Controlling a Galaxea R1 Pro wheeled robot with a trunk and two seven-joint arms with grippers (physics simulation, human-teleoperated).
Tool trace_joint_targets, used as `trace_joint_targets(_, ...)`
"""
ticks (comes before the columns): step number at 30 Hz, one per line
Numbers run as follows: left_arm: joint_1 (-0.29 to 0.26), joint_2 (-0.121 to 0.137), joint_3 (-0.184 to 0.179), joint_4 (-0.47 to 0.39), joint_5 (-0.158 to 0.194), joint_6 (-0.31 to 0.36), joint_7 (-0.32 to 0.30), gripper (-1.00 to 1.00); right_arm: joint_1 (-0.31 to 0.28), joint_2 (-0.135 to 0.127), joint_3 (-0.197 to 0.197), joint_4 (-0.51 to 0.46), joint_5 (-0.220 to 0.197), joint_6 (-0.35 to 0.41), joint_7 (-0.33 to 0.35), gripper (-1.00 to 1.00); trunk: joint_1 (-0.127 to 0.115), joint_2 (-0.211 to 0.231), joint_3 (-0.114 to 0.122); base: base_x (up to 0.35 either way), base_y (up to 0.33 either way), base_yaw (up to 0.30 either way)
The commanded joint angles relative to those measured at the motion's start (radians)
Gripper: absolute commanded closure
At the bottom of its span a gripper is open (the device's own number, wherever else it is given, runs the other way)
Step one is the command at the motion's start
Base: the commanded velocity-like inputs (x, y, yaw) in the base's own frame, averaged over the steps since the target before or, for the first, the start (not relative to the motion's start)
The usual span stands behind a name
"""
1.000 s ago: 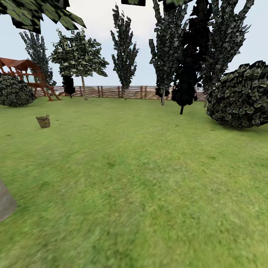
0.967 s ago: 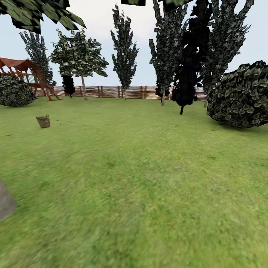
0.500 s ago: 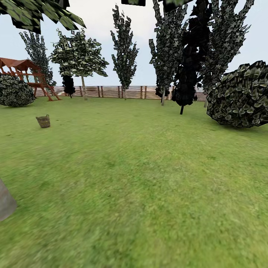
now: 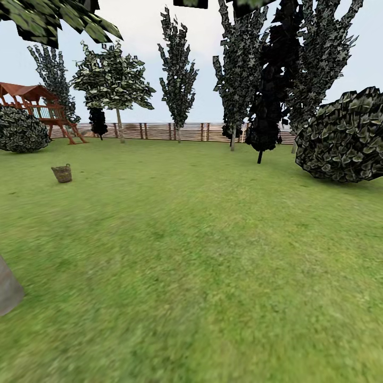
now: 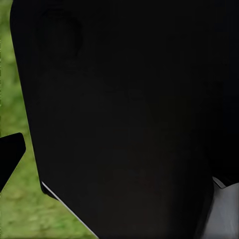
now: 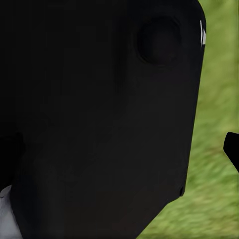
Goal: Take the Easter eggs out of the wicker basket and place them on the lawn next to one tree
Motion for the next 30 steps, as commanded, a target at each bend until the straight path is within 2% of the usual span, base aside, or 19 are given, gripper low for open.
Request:
trace_joint_targets(1, 0.000, 0.000, -0.001, 0.000, -0.001, 0.000, -0.001, -1.00, 0.000, 0.000, 0.000, 0.000, -0.001, -0.001, -0.001, -1.00, 0.000, 0.000, -0.001, 0.000, 0.000, 0.000)
trace_joint_targets(9, 0.000, 0.000, -0.004, 0.000, -0.001, -0.001, -0.002, -1.00, 0.000, 0.001, 0.001, 0.000, -0.001, 0.001, 0.001, -1.00, 0.000, 0.000, -0.001, 0.016, 0.000, 0.000)
trace_joint_targets(21, 0.000, 0.004, 0.005, -0.001, 0.006, -0.006, 0.000, -1.00, 0.000, 0.004, -0.004, 0.000, -0.006, 0.000, 0.000, -1.00, 0.000, 0.000, -0.001, 0.184, -0.016, 0.000)
trace_joint_targets(30, 0.000, 0.009, 0.008, -0.005, 0.008, -0.006, 0.005, -1.00, 0.000, 0.001, -0.003, 0.000, -0.006, -0.001, 0.001, -1.00, -0.034, 0.063, 0.028, 0.010, -0.003, 0.000)
